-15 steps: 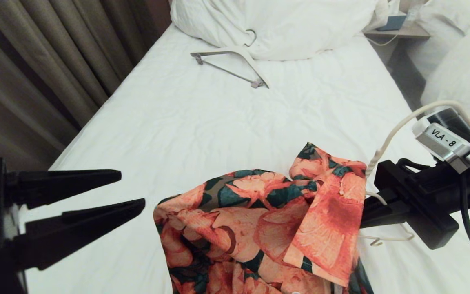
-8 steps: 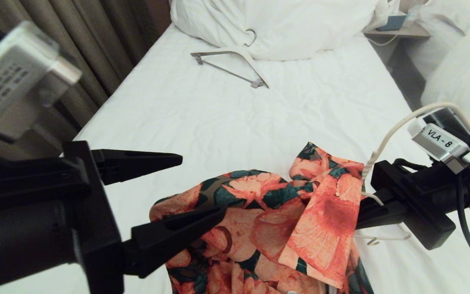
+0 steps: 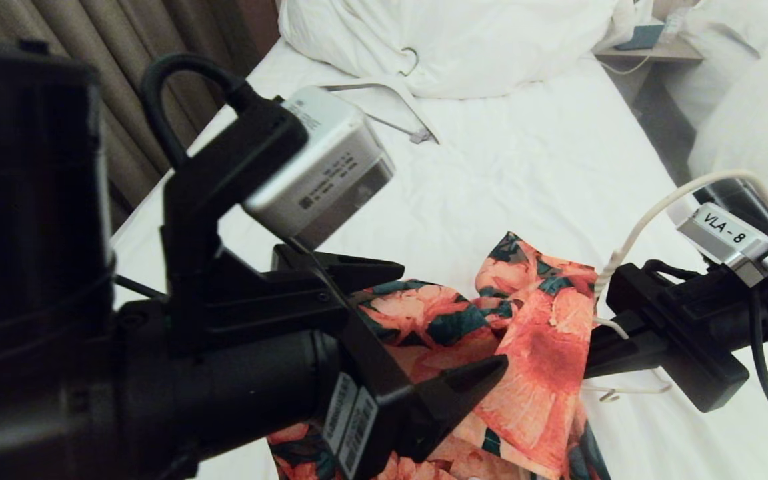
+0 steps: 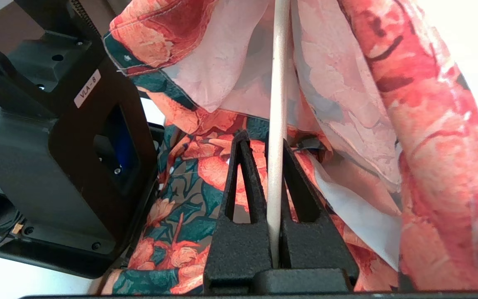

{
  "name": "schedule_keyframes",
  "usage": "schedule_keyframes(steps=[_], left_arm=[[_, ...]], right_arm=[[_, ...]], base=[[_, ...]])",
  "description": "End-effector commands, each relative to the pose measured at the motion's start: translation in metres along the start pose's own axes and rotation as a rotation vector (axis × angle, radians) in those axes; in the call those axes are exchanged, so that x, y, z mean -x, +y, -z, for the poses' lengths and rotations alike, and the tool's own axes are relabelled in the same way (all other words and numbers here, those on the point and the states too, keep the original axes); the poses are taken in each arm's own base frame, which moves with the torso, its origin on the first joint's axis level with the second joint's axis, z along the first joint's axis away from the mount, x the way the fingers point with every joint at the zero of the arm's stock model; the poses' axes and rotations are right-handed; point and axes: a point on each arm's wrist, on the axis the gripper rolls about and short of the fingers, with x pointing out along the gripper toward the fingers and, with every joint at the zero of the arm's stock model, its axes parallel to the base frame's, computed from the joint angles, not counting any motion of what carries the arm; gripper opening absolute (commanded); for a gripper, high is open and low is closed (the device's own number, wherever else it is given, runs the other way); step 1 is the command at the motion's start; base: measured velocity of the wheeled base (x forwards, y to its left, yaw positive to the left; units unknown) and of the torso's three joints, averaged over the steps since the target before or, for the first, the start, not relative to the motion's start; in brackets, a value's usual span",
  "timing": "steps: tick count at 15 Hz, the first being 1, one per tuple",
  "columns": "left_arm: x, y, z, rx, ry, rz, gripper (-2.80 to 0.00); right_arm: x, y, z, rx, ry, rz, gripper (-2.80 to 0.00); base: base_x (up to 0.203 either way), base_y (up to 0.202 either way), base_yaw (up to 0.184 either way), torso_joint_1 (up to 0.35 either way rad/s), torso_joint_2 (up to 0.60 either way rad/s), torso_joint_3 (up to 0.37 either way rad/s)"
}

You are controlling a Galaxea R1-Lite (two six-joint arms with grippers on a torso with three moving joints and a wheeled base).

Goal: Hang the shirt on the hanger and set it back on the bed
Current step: Hook the other side of the shirt onto the hanger

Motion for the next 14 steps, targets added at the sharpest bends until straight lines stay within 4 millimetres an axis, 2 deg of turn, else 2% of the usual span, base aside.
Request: schedule_keyframes(steps=[1, 5, 12, 13, 14], left_arm=[[-0.025, -0.007, 0.008, -0.016, 0.062, 0.005, 0.0], [-0.037, -0.012, 0.017, -0.022, 0.104, 0.051, 0.0], [-0.048, -0.015, 0.017, -0.025, 0.091, 0.05, 0.0], [-0.048, -0.015, 0.015, -0.025, 0.087, 0.054, -2.8], [-0.048, -0.015, 0.015, -0.025, 0.084, 0.063, -2.8]], right_arm=[[0.0, 0.001, 0.0, 0.005, -0.006, -0.005, -2.8], [0.0, 0.002, -0.002, 0.013, -0.008, -0.006, -2.8], [-0.001, 0.003, -0.001, 0.009, -0.009, -0.012, -2.8], [-0.001, 0.003, -0.001, 0.009, -0.009, -0.01, -2.8], [-0.001, 0.003, -0.001, 0.009, -0.009, -0.01, -2.8]], base=[[0.0, 0.0, 0.0, 0.0, 0.0, 0.0], [0.0, 0.0, 0.0, 0.0, 0.0, 0.0], [0.0, 0.0, 0.0, 0.0, 0.0, 0.0], [0.0, 0.0, 0.0, 0.0, 0.0, 0.0], [0.0, 0.0, 0.0, 0.0, 0.0, 0.0]])
